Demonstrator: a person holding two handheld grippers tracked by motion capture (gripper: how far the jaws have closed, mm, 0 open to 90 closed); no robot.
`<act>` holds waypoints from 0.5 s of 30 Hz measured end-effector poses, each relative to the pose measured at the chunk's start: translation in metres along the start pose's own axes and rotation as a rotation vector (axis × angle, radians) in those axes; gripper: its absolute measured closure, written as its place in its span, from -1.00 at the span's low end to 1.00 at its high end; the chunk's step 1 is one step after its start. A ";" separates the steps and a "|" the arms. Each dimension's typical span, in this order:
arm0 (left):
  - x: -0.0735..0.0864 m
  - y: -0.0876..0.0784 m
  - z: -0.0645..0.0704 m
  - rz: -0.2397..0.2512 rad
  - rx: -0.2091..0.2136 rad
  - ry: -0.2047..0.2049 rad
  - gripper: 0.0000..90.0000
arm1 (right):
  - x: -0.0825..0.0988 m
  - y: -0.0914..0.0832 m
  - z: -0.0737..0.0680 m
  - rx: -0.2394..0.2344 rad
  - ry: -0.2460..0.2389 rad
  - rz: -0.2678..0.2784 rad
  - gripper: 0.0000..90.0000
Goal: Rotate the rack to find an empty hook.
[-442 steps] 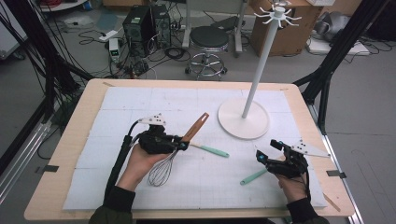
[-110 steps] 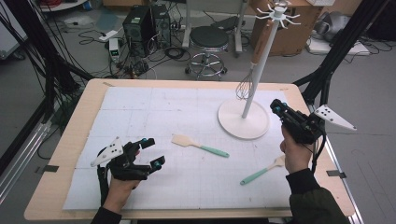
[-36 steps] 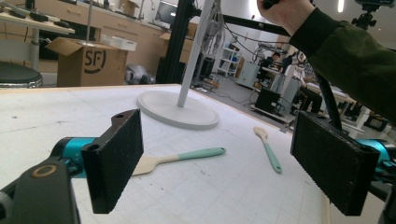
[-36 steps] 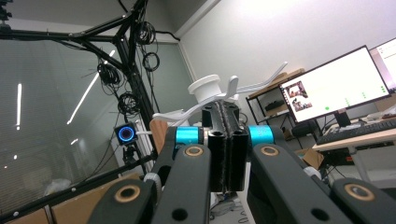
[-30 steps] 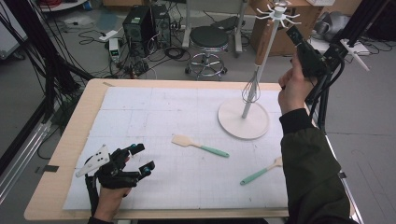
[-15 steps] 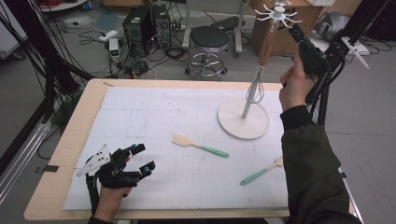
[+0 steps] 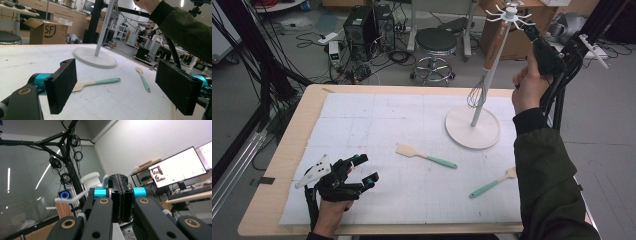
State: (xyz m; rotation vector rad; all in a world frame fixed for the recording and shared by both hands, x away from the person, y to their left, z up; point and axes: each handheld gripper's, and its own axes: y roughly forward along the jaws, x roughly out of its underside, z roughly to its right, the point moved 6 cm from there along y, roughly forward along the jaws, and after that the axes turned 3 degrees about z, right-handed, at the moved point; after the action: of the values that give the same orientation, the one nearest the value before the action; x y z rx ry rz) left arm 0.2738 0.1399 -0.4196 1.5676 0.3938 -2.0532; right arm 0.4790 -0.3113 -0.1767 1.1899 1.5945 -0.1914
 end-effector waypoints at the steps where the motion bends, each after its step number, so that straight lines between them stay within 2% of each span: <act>1: 0.000 0.000 0.000 0.001 0.000 0.000 -0.60 | 0.000 0.000 -0.001 -0.004 -0.002 0.001 1.00; 15: -0.001 -0.001 0.004 0.001 0.005 0.012 -0.59 | 0.015 -0.002 -0.024 -0.041 0.005 -0.010 1.00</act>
State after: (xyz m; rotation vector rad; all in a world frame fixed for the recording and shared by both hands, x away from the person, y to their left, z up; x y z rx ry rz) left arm 0.2705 0.1389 -0.4176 1.5834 0.3920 -2.0461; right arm 0.4634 -0.2879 -0.1801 1.1518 1.6022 -0.1614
